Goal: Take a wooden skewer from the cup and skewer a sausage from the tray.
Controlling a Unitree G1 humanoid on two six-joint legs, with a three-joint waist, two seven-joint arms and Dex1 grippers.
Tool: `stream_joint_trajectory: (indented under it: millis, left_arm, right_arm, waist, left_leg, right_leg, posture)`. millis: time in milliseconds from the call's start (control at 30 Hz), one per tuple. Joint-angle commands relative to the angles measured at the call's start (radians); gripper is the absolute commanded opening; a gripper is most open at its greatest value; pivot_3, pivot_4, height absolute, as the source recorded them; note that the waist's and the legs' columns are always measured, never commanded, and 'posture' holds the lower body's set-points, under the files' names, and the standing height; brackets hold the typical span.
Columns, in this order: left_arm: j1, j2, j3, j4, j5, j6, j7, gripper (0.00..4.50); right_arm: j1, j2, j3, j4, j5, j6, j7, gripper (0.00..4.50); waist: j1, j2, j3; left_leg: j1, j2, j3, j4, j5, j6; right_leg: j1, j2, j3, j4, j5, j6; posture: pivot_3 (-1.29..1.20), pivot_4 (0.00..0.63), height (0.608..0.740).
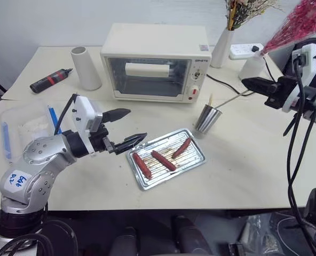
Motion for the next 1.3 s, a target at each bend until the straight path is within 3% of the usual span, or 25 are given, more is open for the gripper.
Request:
stream_joint_trajectory:
  millis: [33, 300, 600, 967, 1300]
  left_arm:
    - [-0.028, -0.022, -0.013, 0.007, 0.021, -0.046, -0.004, 4.50]
    - [-0.068, -0.049, -0.032, 0.013, 0.029, -0.065, -0.009, 4.50]
    - [-0.137, -0.067, -0.037, -0.061, -0.056, 0.001, 0.005, 4.50]
    - [-0.193, -0.118, -0.091, -0.058, -0.051, 0.006, 0.023, 4.50]
    - [-0.246, -0.198, -0.118, 0.004, 0.000, -0.048, 0.042, 4.50]
  right_arm:
    - [-0.076, -0.042, -0.021, -0.033, 0.046, 0.041, 0.045, 0.01]
    - [-0.159, 0.007, -0.099, -0.010, 0.195, 0.238, 0.000, 0.01]
    - [-0.186, 0.217, -0.243, -0.011, 0.438, 0.579, -0.185, 0.01]
    - [-0.230, 0.360, -0.246, 0.112, 0.817, 0.551, -0.524, 0.01]
    - [-0.128, 0.329, -0.069, 0.036, 1.245, 0.307, -0.815, 0.01]
  waist:
    - [0.001, 0.000, 0.000]
    - [0.003, 0.000, 0.000]
    - [0.002, 0.000, 0.000]
    - [0.001, 0.000, 0.000]
    - [0.001, 0.000, 0.000]
  left_leg:
    - [0.000, 0.000, 0.000, 0.000, 0.000, 0.000]
    - [-0.001, 0.000, -0.001, 0.000, 0.000, 0.000]
    - [-0.002, 0.004, -0.001, 0.000, 0.000, 0.000]
    - [-0.004, 0.004, -0.001, 0.000, 0.000, 0.000]
    - [-0.006, 0.004, -0.002, -0.001, 0.000, 0.001]
  right_leg:
    - [0.000, 0.000, 0.000, 0.000, 0.000, 0.000]
    - [0.000, 0.000, 0.000, -0.001, 0.000, 0.000]
    - [-0.001, -0.001, -0.001, -0.001, 0.001, 0.001]
    - [-0.001, -0.002, -0.001, -0.004, 0.002, 0.003]
    - [-0.002, -0.001, -0.002, -0.007, 0.002, 0.003]
  posture:
    - [0.00, 0.150, 0.740]
    - [0.00, 0.150, 0.740]
    - [0.00, 0.150, 0.740]
    - [0.00, 0.150, 0.740]
    - [0.00, 0.150, 0.740]
